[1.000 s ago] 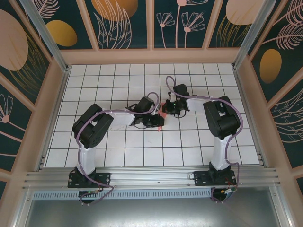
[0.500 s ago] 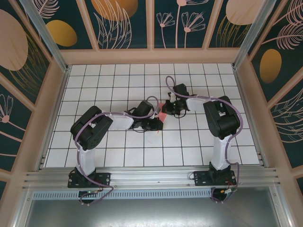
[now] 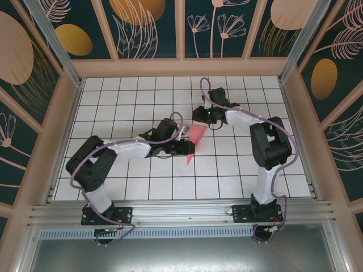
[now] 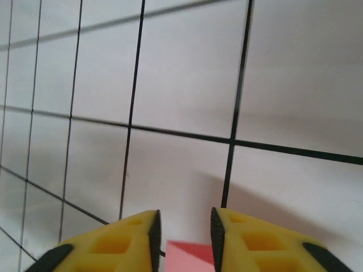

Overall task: Fold a paper plane with a square sheet of paper (fold left side to right side)
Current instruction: Fold the wing for the fifth time at the center of the table, then pick up the paper plane from the top-center of the table.

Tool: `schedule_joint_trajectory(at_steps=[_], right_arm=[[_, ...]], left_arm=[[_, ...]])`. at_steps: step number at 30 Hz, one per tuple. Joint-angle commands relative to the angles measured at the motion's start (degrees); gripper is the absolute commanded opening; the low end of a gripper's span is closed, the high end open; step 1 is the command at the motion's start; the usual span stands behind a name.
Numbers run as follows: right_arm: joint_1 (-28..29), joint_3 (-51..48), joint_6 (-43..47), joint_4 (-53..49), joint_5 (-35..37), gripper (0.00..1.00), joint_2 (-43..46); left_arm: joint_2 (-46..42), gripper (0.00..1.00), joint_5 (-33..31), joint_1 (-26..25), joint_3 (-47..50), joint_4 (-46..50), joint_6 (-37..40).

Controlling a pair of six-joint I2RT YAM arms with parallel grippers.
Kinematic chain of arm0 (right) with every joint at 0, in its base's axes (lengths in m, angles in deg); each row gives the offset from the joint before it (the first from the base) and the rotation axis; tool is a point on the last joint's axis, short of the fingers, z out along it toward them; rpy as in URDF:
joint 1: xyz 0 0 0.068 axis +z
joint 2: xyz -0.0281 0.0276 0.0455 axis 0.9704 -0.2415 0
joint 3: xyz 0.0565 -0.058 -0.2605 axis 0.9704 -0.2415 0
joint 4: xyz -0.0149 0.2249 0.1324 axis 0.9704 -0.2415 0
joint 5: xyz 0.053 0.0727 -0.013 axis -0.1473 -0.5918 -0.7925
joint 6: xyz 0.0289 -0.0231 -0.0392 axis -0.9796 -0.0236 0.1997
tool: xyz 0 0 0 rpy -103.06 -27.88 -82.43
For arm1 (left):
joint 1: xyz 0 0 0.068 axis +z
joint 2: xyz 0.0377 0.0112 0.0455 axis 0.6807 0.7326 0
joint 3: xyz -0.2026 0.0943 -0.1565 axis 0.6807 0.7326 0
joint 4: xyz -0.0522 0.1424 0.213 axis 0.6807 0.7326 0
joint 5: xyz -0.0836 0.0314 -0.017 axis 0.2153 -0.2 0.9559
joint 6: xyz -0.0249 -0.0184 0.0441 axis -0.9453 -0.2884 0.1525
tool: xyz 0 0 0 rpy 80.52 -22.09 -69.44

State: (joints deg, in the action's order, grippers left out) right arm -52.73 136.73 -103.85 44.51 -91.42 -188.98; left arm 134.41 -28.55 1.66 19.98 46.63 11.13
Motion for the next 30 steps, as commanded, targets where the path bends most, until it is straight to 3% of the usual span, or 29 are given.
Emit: schedule_joint_trajectory(at_steps=[1,7,12,16,19,24,30], right_arm=[[0.18,-2.93,-0.52,-3.16,9.72,0.41,9.09],[2.56,-15.12,-8.02,-4.76,16.01,0.61,20.60],[5.09,-21.05,-13.33,-1.50,10.71,0.65,20.94],[7.73,-20.72,-15.37,-1.14,11.13,0.64,17.09],[7.74,-20.73,-16.37,-0.74,10.01,0.50,14.80],[10.71,-17.83,-15.20,-0.29,5.95,0.03,15.04],[12.15,-13.06,-9.96,1.18,-4.38,0.00,18.28]], left_arm=[[-5.59,0.43,-4.77,3.10,1.42,-1.49,0.03],[-12.41,0.49,-17.18,6.27,4.35,-3.15,-1.15],[-14.16,0.50,-22.08,6.78,4.33,-3.53,-0.93],[-14.84,0.50,-24.41,6.82,3.46,-1.92,-0.22],[-16.11,0.50,-26.42,6.78,3.34,-0.57,0.24],[-19.65,0.52,-31.33,6.83,3.72,1.10,1.48],[-23.15,0.53,-35.53,6.78,3.44,2.50,2.95]])
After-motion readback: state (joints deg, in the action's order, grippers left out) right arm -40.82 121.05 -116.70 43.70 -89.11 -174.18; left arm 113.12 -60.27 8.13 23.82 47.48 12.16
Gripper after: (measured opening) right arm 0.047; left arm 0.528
